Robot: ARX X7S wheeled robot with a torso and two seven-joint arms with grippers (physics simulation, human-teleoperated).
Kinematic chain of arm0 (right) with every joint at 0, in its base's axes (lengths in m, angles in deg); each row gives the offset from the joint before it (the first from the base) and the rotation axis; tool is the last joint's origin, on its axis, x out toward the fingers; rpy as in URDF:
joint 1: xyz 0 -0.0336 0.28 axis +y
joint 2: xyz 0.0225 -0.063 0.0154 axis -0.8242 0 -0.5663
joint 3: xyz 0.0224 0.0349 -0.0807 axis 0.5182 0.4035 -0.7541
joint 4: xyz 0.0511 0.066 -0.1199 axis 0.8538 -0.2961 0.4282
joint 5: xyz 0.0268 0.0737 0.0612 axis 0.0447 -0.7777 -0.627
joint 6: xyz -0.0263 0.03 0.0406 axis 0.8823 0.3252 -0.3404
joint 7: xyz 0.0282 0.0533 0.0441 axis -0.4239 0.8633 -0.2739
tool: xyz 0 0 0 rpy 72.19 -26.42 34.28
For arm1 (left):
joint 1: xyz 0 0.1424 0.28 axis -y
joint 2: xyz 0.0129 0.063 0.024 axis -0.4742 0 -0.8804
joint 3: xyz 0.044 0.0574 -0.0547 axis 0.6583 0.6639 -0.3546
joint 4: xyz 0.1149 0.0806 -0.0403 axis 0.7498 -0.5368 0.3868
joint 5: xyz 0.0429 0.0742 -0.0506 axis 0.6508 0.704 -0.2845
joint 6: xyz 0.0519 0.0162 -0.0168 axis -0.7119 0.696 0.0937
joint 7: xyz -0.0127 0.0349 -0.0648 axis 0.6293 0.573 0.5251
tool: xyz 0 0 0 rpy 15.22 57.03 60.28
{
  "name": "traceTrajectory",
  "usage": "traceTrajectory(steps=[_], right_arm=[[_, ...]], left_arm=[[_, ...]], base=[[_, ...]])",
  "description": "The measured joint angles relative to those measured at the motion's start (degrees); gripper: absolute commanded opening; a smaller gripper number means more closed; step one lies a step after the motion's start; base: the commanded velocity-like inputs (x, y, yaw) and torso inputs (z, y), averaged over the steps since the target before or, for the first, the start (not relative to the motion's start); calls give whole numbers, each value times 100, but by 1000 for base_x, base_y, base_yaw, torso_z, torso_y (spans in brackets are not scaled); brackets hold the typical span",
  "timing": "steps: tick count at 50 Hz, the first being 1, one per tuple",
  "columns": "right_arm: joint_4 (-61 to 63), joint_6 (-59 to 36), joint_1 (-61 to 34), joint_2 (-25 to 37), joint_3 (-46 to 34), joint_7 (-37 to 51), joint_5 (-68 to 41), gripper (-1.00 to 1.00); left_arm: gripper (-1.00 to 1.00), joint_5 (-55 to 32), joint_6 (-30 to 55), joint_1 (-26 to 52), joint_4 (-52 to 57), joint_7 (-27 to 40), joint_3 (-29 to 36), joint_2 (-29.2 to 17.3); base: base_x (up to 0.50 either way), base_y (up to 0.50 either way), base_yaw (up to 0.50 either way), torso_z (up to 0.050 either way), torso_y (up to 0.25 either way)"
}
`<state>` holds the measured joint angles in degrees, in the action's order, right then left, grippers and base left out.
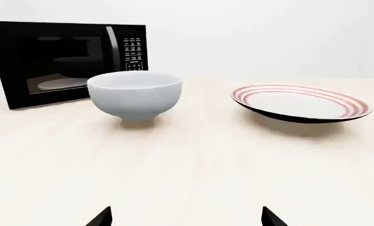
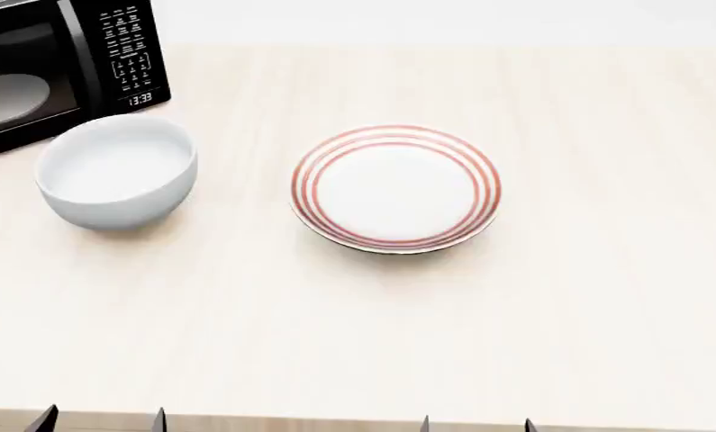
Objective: Put the white bowl to the right of the plate.
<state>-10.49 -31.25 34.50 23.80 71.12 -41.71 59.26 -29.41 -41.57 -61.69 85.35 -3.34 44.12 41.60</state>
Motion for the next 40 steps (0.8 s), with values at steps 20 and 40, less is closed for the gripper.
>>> traceTrajectory(steps=[20, 40], right_arm=[[533, -956, -149, 212, -415, 604, -44, 100], [2868, -3504, -956, 637, -248, 303, -1051, 100]], left_arm=[[100, -198, 791, -91, 747, 283, 280, -382], [100, -787, 2967, 666, 2678, 487, 70, -692]], base=[[0, 0, 0, 0, 0], [57, 90, 0, 0, 0]])
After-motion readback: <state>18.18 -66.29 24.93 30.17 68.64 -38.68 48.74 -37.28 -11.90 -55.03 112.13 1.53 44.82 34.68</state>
